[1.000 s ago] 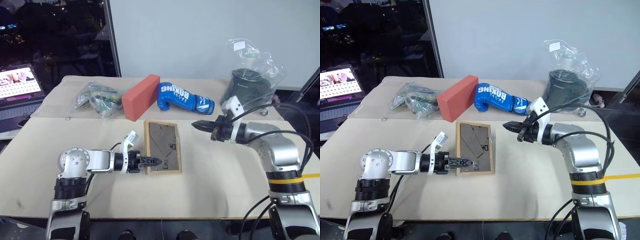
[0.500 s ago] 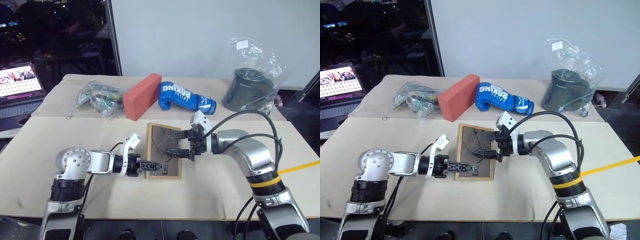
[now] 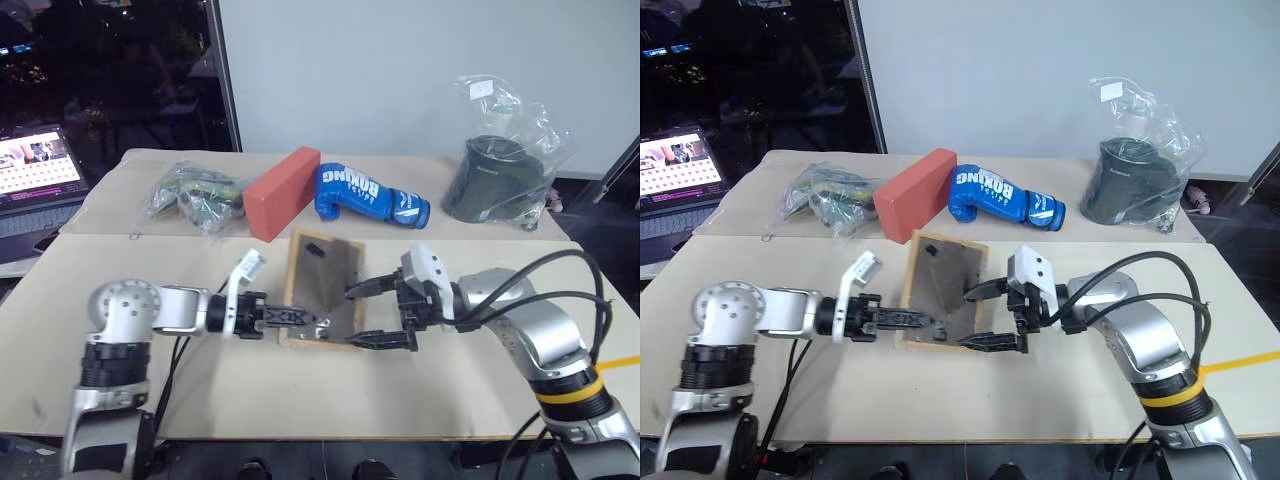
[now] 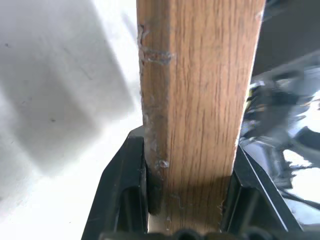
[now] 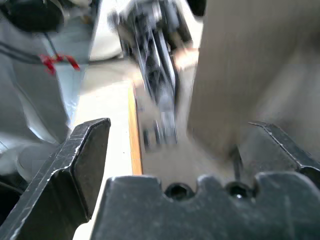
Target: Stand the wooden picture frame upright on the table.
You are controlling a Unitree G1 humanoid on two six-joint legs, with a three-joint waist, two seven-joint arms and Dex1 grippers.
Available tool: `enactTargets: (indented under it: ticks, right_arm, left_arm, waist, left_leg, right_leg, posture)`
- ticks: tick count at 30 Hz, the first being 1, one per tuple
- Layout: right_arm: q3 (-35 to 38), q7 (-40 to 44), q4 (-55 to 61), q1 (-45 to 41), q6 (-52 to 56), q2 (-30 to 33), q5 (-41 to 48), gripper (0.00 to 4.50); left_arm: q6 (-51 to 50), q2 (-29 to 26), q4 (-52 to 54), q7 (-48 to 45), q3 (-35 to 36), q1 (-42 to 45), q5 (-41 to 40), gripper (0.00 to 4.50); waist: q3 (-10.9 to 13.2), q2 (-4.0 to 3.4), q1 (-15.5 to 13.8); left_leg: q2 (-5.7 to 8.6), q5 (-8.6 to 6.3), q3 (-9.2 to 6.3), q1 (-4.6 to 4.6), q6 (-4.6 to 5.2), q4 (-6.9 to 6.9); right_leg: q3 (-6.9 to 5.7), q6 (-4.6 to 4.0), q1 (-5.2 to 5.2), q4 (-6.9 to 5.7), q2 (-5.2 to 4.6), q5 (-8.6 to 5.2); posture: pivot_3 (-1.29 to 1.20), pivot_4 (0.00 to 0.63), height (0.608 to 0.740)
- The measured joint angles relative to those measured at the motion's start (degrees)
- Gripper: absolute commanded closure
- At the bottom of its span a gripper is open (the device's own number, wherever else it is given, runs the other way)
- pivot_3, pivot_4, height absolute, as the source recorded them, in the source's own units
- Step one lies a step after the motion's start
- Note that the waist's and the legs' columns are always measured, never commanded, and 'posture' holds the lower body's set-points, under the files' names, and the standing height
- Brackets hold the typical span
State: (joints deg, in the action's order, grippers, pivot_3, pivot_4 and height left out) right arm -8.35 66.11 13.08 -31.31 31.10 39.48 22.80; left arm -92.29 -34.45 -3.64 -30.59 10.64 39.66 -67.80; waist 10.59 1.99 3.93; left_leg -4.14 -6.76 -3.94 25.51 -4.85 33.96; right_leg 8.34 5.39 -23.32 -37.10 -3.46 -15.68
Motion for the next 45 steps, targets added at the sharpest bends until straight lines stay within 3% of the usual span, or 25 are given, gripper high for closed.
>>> enactTargets:
  ticks: [8, 10, 14, 20, 23, 28, 31, 38, 39, 41, 45]
  right_arm:
    - [6.4, -2.9, -4.1, 3.7, -9.9, 4.4, -4.0, 0.04]
    - [7.6, -4.5, -6.8, 4.9, -19.0, 4.6, -7.9, 0.04]
    - [7.1, -16.9, -13.8, 5.0, -41.1, -1.2, -20.2, 0.04]
    - [3.7, -33.1, -19.9, 1.7, -69.8, -1.6, -41.9, 0.04]
    - [3.0, -40.4, -20.1, -0.5, -77.2, -2.2, -49.6, 0.04]
    - [2.7, -49.2, -20.4, -0.6, -79.9, -4.2, -57.5, 0.04]
    - [2.2, -50.2, -20.4, -0.6, -79.9, -4.2, -58.0, 0.71]
    - [1.7, -50.2, -20.3, -1.3, -80.0, -3.1, -57.6, 2.91]
    - [1.7, -50.1, -20.1, -1.7, -80.0, -2.8, -57.6, 2.95]
    - [1.3, -49.9, -20.5, -1.4, -80.0, -2.6, -57.4, 3.19]
    - [0.6, -49.9, -22.2, -1.4, -79.8, -2.6, -54.7, 3.23]
  left_arm:
    - [0.0, -3.0, -3.1, -5.5, -0.9, 0.4, -4.5, 3.34]
    - [0.0, -3.9, -6.4, -6.9, -2.8, 0.4, -7.2, 3.34]
    - [0.0, -4.8, -13.5, -9.2, -8.7, 0.9, -15.4, 3.34]
    - [0.0, -7.2, -18.7, -9.2, -16.8, 4.8, -21.5, 3.34]
    - [-0.1, -7.3, -18.5, -9.4, -20.8, 5.2, -22.9, 3.34]
    - [-0.1, -7.6, -18.8, -8.2, -21.1, 5.7, -24.6, 3.34]
    - [-0.1, -7.5, -18.3, -7.1, -20.3, 5.7, -24.9, 3.34]
    - [0.0, -4.4, -15.6, -4.8, -14.8, 5.3, -23.9, 3.34]
    - [0.0, -4.0, -15.6, -4.9, -14.0, 5.1, -23.9, 2.34]
    - [0.9, -4.2, -14.6, -4.9, -11.3, 5.1, -22.9, 1.69]
    - [5.1, -7.4, -8.1, -7.7, -7.4, 3.0, -17.1, 0.27]
  waist:
    - [0.0, 0.01, -0.5]
    - [0.0, 0.00, -0.4]
    - [0.0, 0.00, 0.1]
    - [0.0, -0.04, 0.0]
    - [0.0, -0.03, -0.1]
    - [0.0, -0.03, -0.1]
    - [0.0, -0.03, -0.1]
    - [0.0, -0.03, -0.1]
    - [0.0, -0.03, 0.0]
    - [0.0, -0.01, 0.1]
    - [0.0, -0.02, 0.1]
  left_leg:
    - [0.00, 0.00, 0.00, 0.02, 0.00, -0.03]
    - [0.00, 0.00, 0.00, 0.01, 0.00, -0.01]
    - [0.00, 0.01, 0.00, -0.02, -0.01, -0.02]
    - [0.00, 0.03, 0.00, 0.01, -0.04, -0.04]
    - [0.00, 0.05, -0.03, 0.00, -0.06, -0.05]
    - [0.00, 0.09, -0.05, 0.00, -0.09, -0.03]
    - [0.00, 0.09, -0.06, -0.02, -0.09, -0.02]
    - [0.01, 0.11, -0.08, -0.04, -0.09, -0.01]
    - [0.01, 0.11, -0.10, -0.04, -0.09, -0.01]
    - [0.01, 0.11, -0.15, -0.04, -0.09, -0.01]
    - [0.01, 0.13, -0.15, -0.06, -0.13, -0.05]
  right_leg:
    - [-0.03, -0.02, 0.00, 0.02, -0.01, -0.03]
    - [-0.03, -0.01, 0.00, 0.00, -0.01, -0.03]
    - [-0.03, -0.02, -0.03, -0.06, -0.01, -0.02]
    - [-0.03, -0.02, -0.05, -0.04, -0.01, -0.02]
    - [-0.03, -0.03, -0.03, -0.05, -0.01, -0.02]
    - [-0.04, -0.06, 0.00, -0.09, -0.01, 0.00]
    - [-0.04, -0.14, 0.04, -0.09, -0.01, 0.05]
    - [-0.06, -0.25, 0.08, -0.10, -0.01, 0.12]
    - [-0.09, -0.25, 0.09, -0.10, -0.01, 0.12]
    - [-0.13, -0.26, 0.09, -0.11, 0.00, 0.12]
    - [-0.12, -0.45, 0.12, -0.10, 0.00, 0.23]
  posture:
    - [0.00, 0.150, 0.720]
    - [0.00, 0.150, 0.720]
    - [0.00, 0.150, 0.720]
    - [0.00, 0.150, 0.720]
    - [0.00, 0.150, 0.720]
    - [0.00, 0.150, 0.720]
    - [0.00, 0.150, 0.720]
    - [0.00, 0.150, 0.720]
    - [0.00, 0.150, 0.720]
    - [0.00, 0.150, 0.720]
    - [0.00, 0.150, 0.720]
